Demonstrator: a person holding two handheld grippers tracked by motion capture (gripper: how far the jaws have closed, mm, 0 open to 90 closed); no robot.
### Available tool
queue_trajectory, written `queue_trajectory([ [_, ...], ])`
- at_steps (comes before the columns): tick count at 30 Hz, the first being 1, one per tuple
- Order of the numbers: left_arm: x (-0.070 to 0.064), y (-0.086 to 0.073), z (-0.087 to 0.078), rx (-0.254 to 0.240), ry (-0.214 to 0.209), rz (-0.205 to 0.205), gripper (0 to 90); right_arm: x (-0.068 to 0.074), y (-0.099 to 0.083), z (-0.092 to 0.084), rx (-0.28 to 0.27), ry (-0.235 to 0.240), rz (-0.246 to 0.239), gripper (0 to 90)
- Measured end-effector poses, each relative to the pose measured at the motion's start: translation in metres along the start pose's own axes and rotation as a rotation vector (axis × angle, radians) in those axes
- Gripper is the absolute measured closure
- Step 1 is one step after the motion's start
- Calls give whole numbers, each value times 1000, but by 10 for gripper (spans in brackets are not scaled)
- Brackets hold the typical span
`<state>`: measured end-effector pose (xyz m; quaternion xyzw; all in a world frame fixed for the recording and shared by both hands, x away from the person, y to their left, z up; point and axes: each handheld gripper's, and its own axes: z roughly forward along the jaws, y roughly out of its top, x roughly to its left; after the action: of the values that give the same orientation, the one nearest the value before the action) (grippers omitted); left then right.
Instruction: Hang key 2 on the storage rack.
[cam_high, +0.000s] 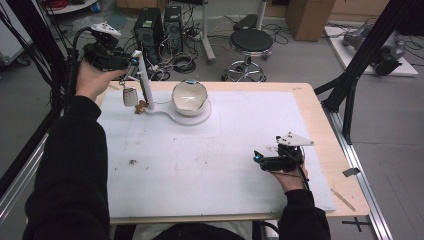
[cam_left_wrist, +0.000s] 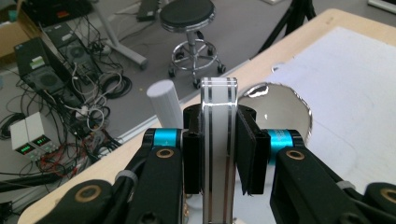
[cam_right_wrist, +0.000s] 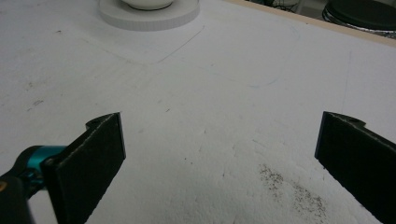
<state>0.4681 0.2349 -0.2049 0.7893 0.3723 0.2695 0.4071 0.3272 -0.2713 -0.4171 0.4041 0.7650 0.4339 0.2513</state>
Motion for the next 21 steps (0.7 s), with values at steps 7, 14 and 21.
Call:
queue_trajectory([
  [7,2,11,9,-9,33,-21,741,0,0,-1,-8,4,3,9],
  [14,2,27,13,-55,60,-11,741,-1,-1,-1,-7,4,5,8],
  [21,2,30,22,-58,50,-18,741,-2,-2,-4,-7,-1,5,8],
])
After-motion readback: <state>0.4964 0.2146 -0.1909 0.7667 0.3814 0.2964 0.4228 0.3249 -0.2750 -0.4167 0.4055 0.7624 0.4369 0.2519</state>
